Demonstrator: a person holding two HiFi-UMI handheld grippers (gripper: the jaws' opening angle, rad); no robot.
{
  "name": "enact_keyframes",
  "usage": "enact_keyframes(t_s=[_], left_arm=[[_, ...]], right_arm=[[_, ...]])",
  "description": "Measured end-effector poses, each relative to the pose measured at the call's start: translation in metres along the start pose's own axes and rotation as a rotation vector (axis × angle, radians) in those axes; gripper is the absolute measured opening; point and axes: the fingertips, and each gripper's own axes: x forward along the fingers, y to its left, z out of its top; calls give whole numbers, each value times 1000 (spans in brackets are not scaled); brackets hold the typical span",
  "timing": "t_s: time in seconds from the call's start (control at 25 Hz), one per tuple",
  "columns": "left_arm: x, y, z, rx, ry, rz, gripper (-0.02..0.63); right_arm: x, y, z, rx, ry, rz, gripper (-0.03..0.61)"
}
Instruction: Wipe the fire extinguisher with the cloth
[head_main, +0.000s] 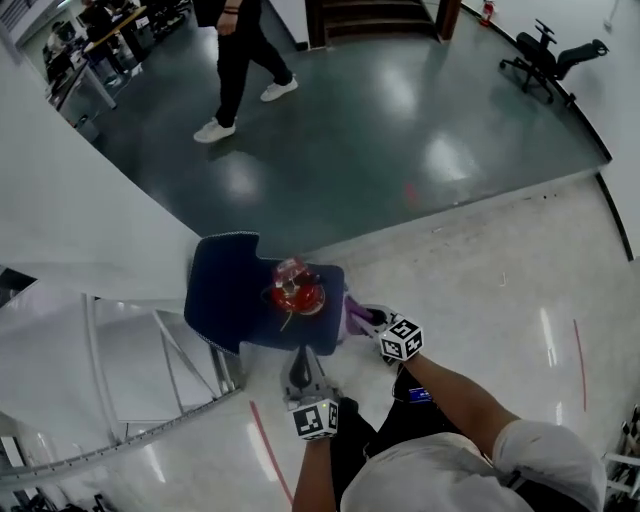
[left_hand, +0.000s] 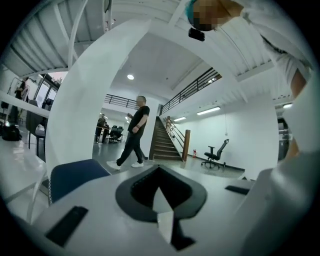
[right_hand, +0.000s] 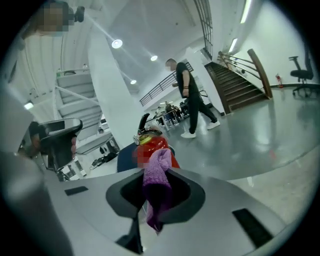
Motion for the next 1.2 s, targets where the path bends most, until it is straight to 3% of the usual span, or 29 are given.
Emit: enact_keyframes(t_s=[0.2, 0.4, 0.72, 0.84, 0.96, 1.2], left_arm=[[5, 27, -21, -71, 51, -78, 5], [33, 37, -57, -1, 65, -164, 5], [37, 42, -131, -33, 94, -230, 5], [34, 48, -163, -62, 107, -227, 5], [27, 52, -182, -34, 118, -223, 5], [16, 67, -178, -49, 105, -196, 5]], right_arm=[[6, 0, -44, 131, -11, -146, 58], [49, -32, -96, 217, -39, -222, 58], [117, -104, -192, 467, -154, -347, 58], [148, -128, -220, 565, -201, -372, 58], [170, -137, -237, 602, -225, -363, 58], [180, -118, -232, 618, -232, -310, 58]])
